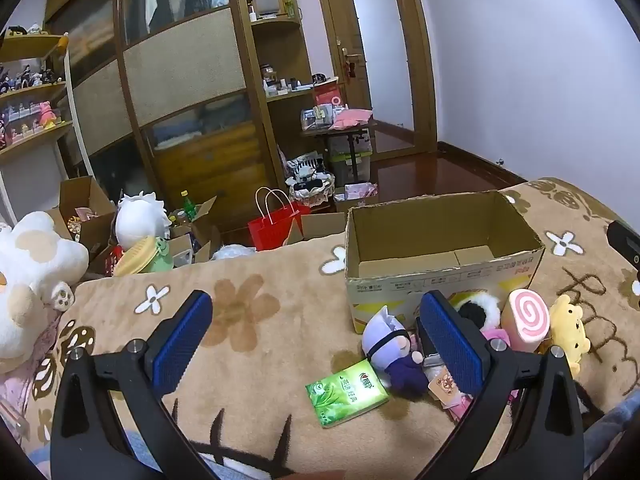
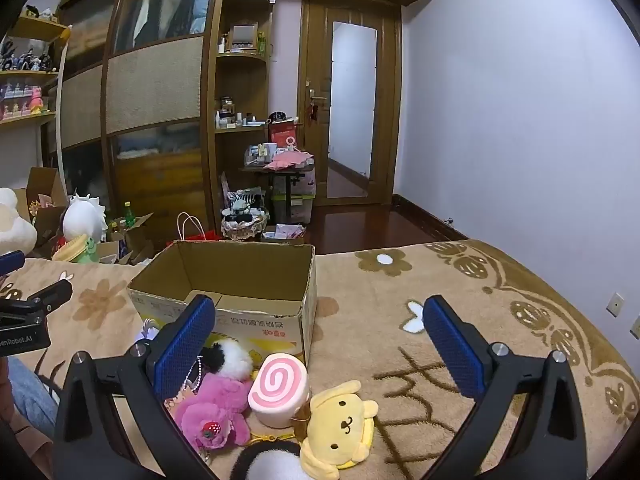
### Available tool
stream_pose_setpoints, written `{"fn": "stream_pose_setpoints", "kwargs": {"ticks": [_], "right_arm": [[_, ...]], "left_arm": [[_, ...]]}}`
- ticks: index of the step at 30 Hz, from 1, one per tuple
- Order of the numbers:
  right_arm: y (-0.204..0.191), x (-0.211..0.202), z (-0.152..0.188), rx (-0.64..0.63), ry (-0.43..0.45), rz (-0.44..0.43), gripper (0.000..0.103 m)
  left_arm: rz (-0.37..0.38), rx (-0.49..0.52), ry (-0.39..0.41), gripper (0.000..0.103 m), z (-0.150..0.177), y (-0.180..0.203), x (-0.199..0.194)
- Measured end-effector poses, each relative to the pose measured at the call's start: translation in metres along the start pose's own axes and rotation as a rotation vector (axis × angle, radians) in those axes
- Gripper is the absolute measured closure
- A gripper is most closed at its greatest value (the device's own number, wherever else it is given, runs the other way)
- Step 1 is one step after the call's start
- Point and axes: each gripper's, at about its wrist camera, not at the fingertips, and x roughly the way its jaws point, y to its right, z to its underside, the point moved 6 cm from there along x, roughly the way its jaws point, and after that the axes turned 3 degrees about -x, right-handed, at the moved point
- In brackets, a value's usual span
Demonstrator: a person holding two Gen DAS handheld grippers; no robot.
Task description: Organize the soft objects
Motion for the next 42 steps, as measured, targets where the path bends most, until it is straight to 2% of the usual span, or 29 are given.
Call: {"fn": "stream_pose_setpoints", "kwargs": {"ticks": [12, 42], "right_arm": [[0.0001, -0.0008, 0.0002, -0.009, 0.007, 0.005, 0.000], [0.0010, 0.0014, -0.0002, -0.007, 0.008, 0.003, 0.000]], "left_arm": [[0.002, -0.014, 0.008, 0.001, -0.0037, -0.0014, -0.0085], [-0.004, -0.017, -0.005, 0.001, 0.0036, -0.0027, 0.0011]]}}
